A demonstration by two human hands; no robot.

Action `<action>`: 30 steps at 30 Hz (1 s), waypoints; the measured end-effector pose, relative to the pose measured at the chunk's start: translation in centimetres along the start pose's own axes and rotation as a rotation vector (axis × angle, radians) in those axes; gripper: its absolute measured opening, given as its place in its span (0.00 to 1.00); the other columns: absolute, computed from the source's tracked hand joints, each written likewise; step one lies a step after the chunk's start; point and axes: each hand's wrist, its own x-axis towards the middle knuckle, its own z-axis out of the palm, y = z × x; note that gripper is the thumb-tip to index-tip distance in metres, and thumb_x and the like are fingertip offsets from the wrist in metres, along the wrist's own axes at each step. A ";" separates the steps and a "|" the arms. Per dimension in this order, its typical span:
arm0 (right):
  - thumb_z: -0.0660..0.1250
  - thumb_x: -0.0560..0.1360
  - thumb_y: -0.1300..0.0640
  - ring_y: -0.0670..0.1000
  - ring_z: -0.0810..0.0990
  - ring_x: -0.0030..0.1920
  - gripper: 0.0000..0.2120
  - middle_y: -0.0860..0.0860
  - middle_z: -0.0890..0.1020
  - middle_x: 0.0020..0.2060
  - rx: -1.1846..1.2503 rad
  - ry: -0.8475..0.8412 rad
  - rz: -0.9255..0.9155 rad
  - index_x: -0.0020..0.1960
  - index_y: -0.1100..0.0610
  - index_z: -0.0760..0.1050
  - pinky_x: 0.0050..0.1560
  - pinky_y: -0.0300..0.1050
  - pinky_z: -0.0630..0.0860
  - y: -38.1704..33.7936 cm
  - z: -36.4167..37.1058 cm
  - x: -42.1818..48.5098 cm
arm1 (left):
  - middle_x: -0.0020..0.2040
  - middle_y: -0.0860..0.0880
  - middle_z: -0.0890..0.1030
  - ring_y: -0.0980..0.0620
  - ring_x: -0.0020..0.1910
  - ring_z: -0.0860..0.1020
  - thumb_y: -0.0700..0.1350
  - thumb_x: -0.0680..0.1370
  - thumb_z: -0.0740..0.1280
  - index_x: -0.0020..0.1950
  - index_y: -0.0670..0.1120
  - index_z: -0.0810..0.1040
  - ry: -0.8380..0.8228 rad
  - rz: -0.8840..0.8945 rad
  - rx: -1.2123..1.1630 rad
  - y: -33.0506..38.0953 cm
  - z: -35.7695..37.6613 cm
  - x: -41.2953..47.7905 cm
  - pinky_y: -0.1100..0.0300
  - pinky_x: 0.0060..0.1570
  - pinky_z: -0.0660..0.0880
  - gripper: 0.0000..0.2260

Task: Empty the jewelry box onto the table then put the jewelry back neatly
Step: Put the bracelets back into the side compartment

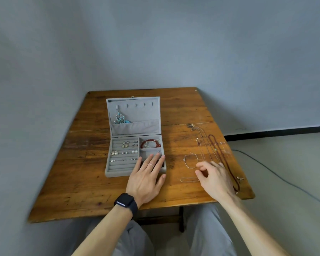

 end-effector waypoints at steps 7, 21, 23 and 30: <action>0.68 0.77 0.51 0.48 0.71 0.45 0.02 0.44 0.79 0.46 -0.131 0.006 -0.118 0.48 0.47 0.79 0.42 0.41 0.71 0.1 0.5 1.0 | 0.81 0.53 0.49 0.52 0.81 0.48 0.64 0.82 0.46 0.82 0.54 0.45 -0.012 0.007 0.015 0.1 -0.3 -0.1 0.45 0.79 0.43 0.31; 0.61 0.82 0.50 0.40 0.79 0.49 0.02 0.41 0.80 0.47 0.413 -0.242 -0.145 0.52 0.47 0.72 0.47 0.35 0.76 -6.4 -3.3 1.7 | 0.65 0.54 0.78 0.55 0.64 0.73 0.60 0.80 0.63 0.72 0.59 0.72 -0.022 -0.059 -0.477 3.2 -4.9 1.0 0.53 0.65 0.73 0.20; 0.63 0.81 0.51 0.39 0.78 0.49 0.01 0.40 0.80 0.47 0.441 -0.213 -0.138 0.52 0.46 0.73 0.45 0.30 0.75 -7.0 -3.2 1.9 | 0.49 0.55 0.84 0.58 0.48 0.79 0.57 0.81 0.64 0.58 0.55 0.82 -0.010 -0.114 -0.621 3.1 -5.4 1.0 0.54 0.52 0.78 0.11; 0.65 0.80 0.54 0.40 0.78 0.52 0.11 0.43 0.80 0.52 0.176 -0.203 -0.259 0.61 0.50 0.78 0.55 0.38 0.77 -7.1 -1.7 2.9 | 0.43 0.60 0.83 0.65 0.45 0.79 0.53 0.78 0.70 0.51 0.54 0.85 -0.038 -0.215 -0.675 -1.3 -6.5 0.8 0.73 0.47 0.74 0.06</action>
